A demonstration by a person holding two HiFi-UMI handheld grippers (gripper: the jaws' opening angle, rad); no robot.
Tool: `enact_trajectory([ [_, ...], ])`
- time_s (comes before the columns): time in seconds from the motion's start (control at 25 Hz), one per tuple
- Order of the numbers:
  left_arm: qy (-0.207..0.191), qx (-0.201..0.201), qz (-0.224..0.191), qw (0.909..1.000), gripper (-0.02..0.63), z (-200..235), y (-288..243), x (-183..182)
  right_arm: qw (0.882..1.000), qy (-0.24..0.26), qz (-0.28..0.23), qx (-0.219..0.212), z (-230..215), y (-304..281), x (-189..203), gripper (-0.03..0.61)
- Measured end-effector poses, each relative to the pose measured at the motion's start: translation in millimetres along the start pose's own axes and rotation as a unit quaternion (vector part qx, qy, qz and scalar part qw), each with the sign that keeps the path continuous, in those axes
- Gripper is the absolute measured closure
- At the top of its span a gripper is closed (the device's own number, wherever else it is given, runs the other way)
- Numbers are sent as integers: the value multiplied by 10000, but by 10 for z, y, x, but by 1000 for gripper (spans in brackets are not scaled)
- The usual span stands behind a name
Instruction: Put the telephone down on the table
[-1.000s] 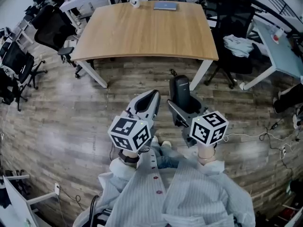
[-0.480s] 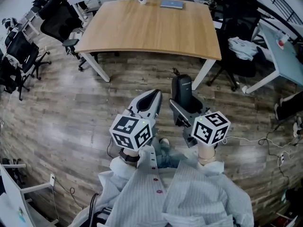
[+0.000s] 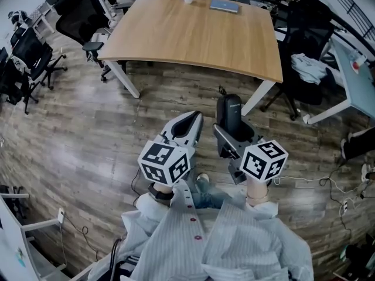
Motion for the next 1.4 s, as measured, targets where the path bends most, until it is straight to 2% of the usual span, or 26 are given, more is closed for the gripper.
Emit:
enact_trajectory([
  [0.32,28,-27,-18,10000,597,540,-302,-196,10000,-51,51,-10,-130,-617,-208,261],
  [0.76,-56,-90,16,9999,597,1777,-788,-770,9999,-94,123,-34,-273,-1936,-699,261],
  [1.12,-120,-226,-71,9996,597,2787,-785,-1124,9999,-29,3,-104,-99,-2949,-971,261],
  [1.4,-72,-317,-19,9995,597,3276,-670,-1183,9998,-120,34,-167,81,-3433,-965,261],
])
Point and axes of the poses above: the fingertips, and each gripper's own axes: y backward along the fingers, z to its left, x out of its underside, the point moved 6 cm from there along y, backward along the fingers, and after that the axes turned 1 degree about -y, right-handed, at the moved point
